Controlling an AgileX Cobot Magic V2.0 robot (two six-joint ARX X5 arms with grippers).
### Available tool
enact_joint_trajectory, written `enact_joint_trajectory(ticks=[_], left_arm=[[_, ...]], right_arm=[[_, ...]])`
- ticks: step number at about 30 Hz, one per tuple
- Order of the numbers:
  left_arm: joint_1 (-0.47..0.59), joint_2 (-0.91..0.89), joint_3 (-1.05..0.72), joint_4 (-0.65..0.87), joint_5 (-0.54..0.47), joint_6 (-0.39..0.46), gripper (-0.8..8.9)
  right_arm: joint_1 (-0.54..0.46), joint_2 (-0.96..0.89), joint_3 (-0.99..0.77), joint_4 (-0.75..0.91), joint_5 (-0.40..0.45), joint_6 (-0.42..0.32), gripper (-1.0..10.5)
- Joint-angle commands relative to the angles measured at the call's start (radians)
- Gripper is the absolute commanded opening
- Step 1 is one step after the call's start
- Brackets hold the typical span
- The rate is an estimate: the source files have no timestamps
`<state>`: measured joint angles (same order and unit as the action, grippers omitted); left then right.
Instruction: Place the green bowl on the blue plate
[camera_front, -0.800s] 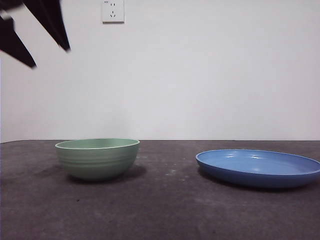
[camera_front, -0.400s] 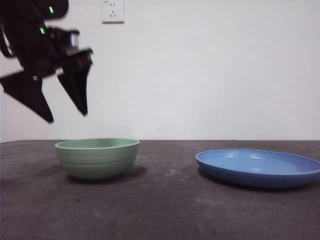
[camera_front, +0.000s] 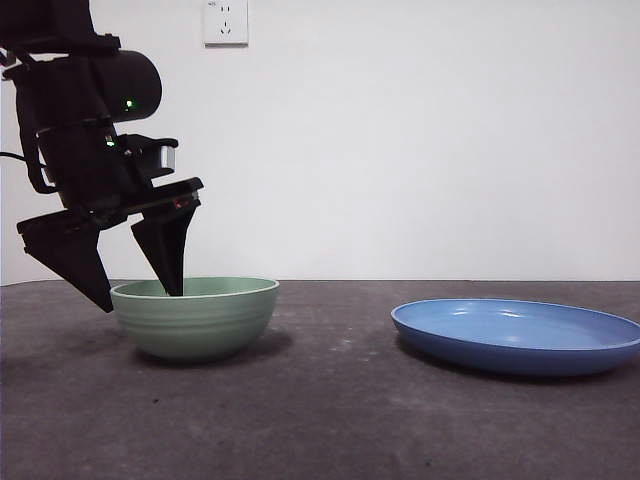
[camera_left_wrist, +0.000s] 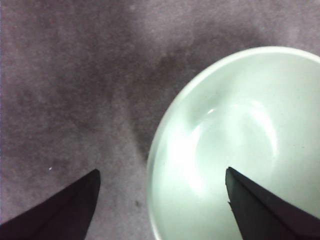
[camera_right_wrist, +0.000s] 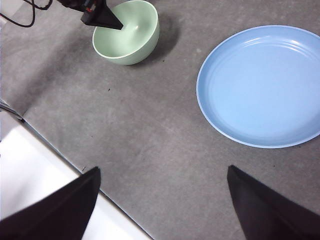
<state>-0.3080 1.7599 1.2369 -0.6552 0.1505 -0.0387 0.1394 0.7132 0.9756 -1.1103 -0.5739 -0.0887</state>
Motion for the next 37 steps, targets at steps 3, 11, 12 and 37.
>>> enact_joint_trajectory(ticks=[3, 11, 12, 37], left_arm=[[-0.003, 0.032, 0.021, 0.017, -0.006, 0.003, 2.74], [-0.003, 0.034, 0.021, 0.014, -0.006, -0.008, 0.11], [-0.003, 0.034, 0.021, 0.015, -0.006, -0.008, 0.11], [-0.206, -0.020, 0.257, -0.002, 0.059, -0.148, 0.12]], right_arm=[[0.003, 0.004, 0.020, 0.010, -0.002, 0.003, 4.1], [0.003, 0.004, 0.020, 0.010, -0.002, 0.003, 4.1], [0.003, 0.004, 0.020, 0.010, -0.002, 0.003, 4.1], [0.003, 0.004, 0.020, 0.014, -0.002, 0.003, 4.1]])
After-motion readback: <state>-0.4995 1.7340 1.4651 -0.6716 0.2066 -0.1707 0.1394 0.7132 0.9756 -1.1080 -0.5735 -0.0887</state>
